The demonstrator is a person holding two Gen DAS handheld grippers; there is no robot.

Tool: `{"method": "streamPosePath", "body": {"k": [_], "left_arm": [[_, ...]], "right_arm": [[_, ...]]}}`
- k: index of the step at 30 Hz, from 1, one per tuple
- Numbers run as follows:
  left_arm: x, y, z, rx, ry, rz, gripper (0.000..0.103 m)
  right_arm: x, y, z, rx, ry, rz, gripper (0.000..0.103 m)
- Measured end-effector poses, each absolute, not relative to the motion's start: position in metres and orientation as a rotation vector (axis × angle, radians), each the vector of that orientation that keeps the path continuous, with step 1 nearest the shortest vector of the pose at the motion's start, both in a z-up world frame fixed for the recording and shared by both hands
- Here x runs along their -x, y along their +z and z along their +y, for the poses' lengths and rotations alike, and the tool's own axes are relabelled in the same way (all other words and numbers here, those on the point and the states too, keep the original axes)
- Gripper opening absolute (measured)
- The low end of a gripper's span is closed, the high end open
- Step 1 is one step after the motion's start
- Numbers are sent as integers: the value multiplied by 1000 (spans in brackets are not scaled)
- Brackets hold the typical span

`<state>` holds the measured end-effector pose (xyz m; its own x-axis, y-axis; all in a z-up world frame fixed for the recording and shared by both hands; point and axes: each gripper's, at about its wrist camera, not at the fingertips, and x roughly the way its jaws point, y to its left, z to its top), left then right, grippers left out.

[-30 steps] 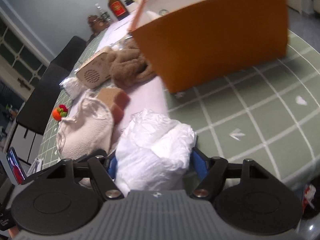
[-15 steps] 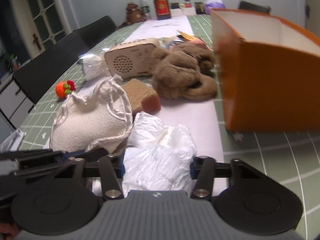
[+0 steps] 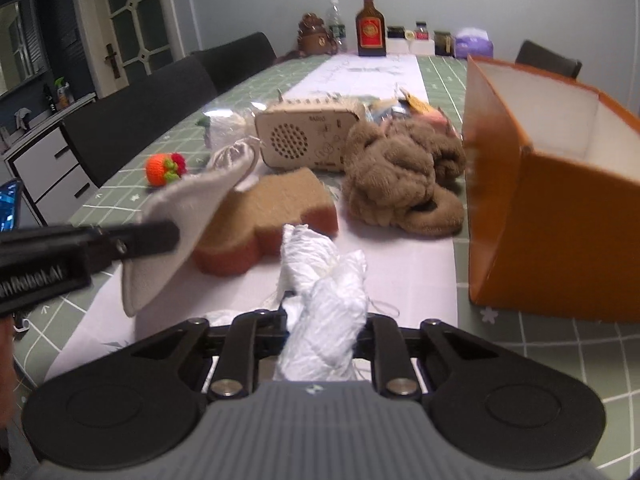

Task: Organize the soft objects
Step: 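Lift the bag and towel and carry both toward the orange box, then lower the held bag and towel into the orange box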

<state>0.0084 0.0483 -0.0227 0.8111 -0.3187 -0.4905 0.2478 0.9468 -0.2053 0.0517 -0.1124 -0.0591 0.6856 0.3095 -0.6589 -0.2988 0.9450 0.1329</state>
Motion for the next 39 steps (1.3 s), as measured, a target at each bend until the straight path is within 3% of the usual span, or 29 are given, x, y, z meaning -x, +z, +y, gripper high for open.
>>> {"method": "streamPosePath", "body": {"k": [16, 29, 39], "left_arm": [[-3, 52, 36, 119, -299, 337, 5], [-33, 86, -18, 81, -435, 283, 5], [-77, 102, -83, 74, -586, 300, 5]], "right_arm": [[-44, 17, -114, 86, 403, 534, 17], [-58, 67, -155, 159, 317, 420, 17], [-100, 88, -216, 206, 190, 434, 17]]}}
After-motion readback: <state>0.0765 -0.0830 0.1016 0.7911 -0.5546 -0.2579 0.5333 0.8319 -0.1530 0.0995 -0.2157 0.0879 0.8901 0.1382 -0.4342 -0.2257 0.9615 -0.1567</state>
